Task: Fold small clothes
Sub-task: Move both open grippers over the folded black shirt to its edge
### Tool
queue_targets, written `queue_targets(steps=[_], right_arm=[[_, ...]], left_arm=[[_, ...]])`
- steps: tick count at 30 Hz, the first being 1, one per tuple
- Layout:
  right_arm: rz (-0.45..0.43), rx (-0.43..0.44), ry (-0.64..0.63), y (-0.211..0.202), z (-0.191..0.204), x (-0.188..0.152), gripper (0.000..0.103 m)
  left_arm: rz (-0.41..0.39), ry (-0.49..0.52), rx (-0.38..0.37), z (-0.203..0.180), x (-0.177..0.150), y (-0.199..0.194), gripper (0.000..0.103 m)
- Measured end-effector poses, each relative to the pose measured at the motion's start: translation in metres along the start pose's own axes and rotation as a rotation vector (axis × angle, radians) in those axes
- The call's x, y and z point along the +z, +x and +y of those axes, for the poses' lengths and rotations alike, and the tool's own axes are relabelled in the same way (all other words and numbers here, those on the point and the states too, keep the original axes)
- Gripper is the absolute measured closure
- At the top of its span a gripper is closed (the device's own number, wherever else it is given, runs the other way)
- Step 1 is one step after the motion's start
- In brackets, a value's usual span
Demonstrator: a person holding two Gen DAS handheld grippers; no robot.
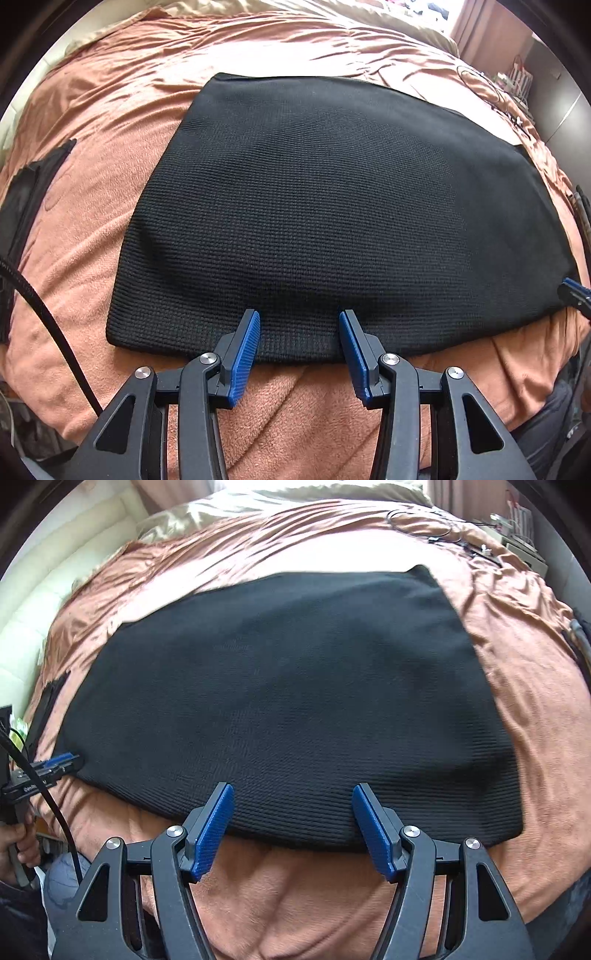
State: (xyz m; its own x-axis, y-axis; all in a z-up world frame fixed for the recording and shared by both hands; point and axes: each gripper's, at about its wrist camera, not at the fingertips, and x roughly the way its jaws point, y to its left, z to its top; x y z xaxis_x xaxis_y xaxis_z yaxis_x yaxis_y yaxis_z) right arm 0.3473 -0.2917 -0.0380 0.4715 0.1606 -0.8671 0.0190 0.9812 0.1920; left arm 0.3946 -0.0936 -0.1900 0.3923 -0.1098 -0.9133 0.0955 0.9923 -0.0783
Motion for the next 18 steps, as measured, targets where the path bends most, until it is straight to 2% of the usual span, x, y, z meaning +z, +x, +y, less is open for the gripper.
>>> queue_targets(steps=[8, 11, 15, 18], right_arm=[[0.056, -0.088, -0.042, 0.020, 0.016, -0.006, 0.038], [0.061, -0.107, -0.046, 0.017, 0.020, -0.003, 0.038], [0.028, -0.084, -0.060, 0.009, 0.030, 0.004, 0.038], [0.036, -0.080, -0.088, 0.017, 0.044, 0.008, 0.038]], left_arm=[[-0.005, 0.037, 0.011, 0.004, -0.019, -0.008, 0.056], [-0.001, 0.017, -0.004, 0.015, -0.026, -0.014, 0.056], [-0.015, -0.027, 0.002, 0.036, -0.031, -0.023, 0.056], [-0.020, -0.074, 0.001, 0.058, -0.034, -0.026, 0.056]])
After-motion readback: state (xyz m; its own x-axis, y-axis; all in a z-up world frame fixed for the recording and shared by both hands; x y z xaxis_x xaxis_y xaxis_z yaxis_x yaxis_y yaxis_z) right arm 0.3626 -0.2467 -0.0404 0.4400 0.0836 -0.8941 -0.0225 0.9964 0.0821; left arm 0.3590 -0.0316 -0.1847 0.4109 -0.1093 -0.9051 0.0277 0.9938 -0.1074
